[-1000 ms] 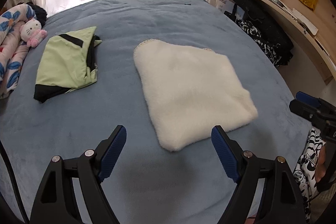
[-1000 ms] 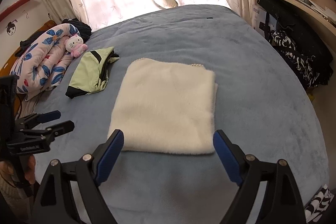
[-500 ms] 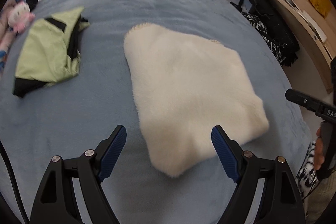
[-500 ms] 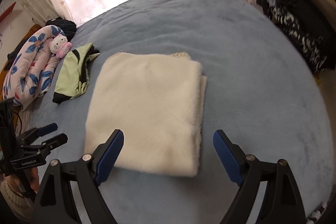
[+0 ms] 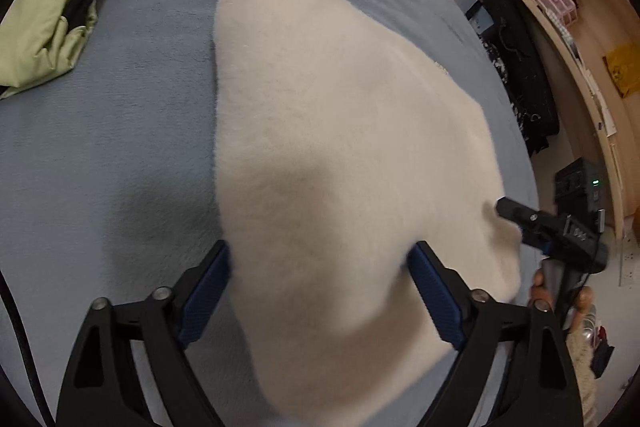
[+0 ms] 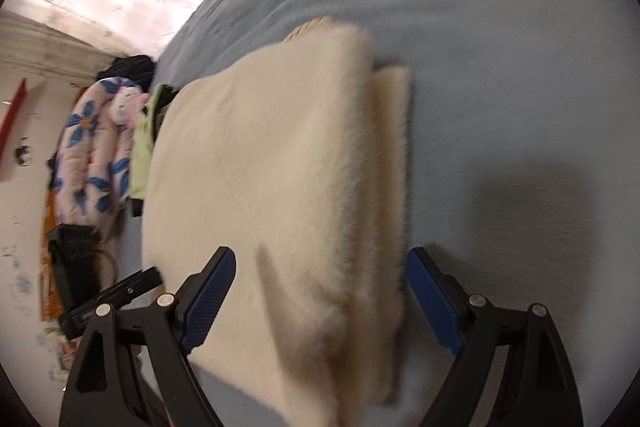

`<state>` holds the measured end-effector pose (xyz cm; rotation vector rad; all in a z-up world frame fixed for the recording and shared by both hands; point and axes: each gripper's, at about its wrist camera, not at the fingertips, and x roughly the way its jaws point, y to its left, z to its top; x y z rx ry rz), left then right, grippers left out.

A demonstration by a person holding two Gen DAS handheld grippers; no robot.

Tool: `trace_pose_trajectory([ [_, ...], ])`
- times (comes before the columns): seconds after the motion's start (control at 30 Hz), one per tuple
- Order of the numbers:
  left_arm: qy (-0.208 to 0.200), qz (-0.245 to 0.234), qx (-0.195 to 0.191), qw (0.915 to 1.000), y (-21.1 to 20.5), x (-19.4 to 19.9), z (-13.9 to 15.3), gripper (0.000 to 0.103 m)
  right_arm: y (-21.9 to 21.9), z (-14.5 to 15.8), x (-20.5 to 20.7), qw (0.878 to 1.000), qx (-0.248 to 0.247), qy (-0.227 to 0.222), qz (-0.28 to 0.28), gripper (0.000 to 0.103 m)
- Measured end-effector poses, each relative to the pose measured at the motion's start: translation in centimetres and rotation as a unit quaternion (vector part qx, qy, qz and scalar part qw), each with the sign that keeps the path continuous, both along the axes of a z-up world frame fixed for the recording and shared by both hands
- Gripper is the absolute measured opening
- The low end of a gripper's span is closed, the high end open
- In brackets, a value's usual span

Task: Fold large clothes
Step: 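Grasp the folded cream cardigan bundle with both grippers, then lift the bundle with both grippers and carry it onto the green garment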

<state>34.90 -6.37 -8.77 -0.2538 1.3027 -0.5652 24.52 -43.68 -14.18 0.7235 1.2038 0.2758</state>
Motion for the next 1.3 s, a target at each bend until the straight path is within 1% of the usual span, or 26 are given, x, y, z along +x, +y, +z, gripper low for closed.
trace_pose_trajectory([
  [0.1, -0.009, -0.01, -0.007, 0.9999, -0.4, 0.2, -0.8, 0.095, 0.0, -1.6, 0.1, 0.999, 0.032, -0.004, 0.004, 0.088],
  [0.2, -0.008, -0.015, -0.014, 0.9998, -0.7, 0.7, -1.8, 0.1, -0.1, -2.8, 0.7, 0.998, 0.064, -0.015, 0.008, 0.088],
  [0.27, -0.004, -0.014, -0.021, 0.9997, -1.0, 1.1, -2.5, 0.103, 0.0, -3.0, 1.2, 0.997, 0.07, -0.025, 0.007, 0.088],
  [0.43, 0.01, -0.011, -0.046, 0.9988, -1.3, 1.7, -4.1, 0.103, 0.6, -3.3, 2.7, 0.998, 0.055, -0.029, 0.02, 0.087],
  [0.57, 0.015, -0.016, -0.055, 0.9983, -1.4, 1.8, -4.5, 0.103, 1.0, -3.0, 2.8, 0.998, 0.038, -0.032, 0.025, 0.087],
  [0.73, 0.014, -0.022, -0.048, 0.9985, -2.1, 1.9, -4.3, 0.103, 1.2, -2.7, 2.4, 0.998, 0.024, -0.047, 0.018, 0.08],
  [0.8, 0.015, -0.023, -0.044, 0.9986, -2.1, 1.8, -4.2, 0.103, 1.2, -2.6, 2.3, 0.998, 0.026, -0.049, 0.015, 0.075],
  [0.83, 0.011, -0.024, -0.04, 0.9988, -2.3, 1.8, -4.0, 0.1, 1.2, -2.5, 2.2, 0.998, 0.027, -0.049, 0.011, 0.073],
  [0.87, 0.004, -0.024, -0.033, 0.9991, -2.5, 1.7, -3.8, 0.098, 1.3, -2.3, 2.1, 0.998, 0.026, -0.049, 0.008, 0.068],
  [0.9, -0.003, -0.025, -0.026, 0.9994, -3.5, 1.9, -3.4, 0.093, 1.5, -2.0, 2.0, 0.999, 0.02, -0.049, 0.006, 0.064],
  [0.93, -0.016, -0.025, -0.017, 0.9994, -3.7, 1.5, -2.8, 0.087, 1.7, -1.6, 2.0, 0.999, 0.014, -0.049, 0.004, 0.061],
  [0.97, -0.025, -0.026, -0.011, 0.9993, -3.9, 1.3, -2.3, 0.083, 1.8, -1.2, 1.9, 0.999, 0.009, -0.049, 0.0, 0.056],
  [1.0, -0.037, -0.026, -0.003, 0.999, -4.0, 0.9, -1.7, 0.077, 2.2, -0.7, 1.7, 0.999, 0.003, -0.048, -0.005, 0.052],
  [1.03, -0.047, -0.026, 0.002, 0.9985, -4.1, 0.6, -1.0, 0.074, 2.5, -0.1, 1.5, 0.999, -0.004, -0.048, -0.009, 0.05],
  [1.1, -0.065, -0.024, 0.011, 0.9976, -4.0, -0.1, 0.3, 0.071, 3.3, 1.2, 1.0, 0.998, -0.021, -0.05, -0.014, 0.047],
  [1.17, -0.075, -0.02, 0.02, 0.9968, -3.7, -0.7, 1.6, 0.07, 4.6, 2.4, 0.3, 0.998, -0.037, -0.045, -0.012, 0.046],
  [1.3, -0.077, -0.021, 0.021, 0.9966, -1.3, -2.0, 4.3, 0.068, 7.7, 4.8, -1.4, 0.998, -0.048, -0.045, -0.005, 0.045],
])
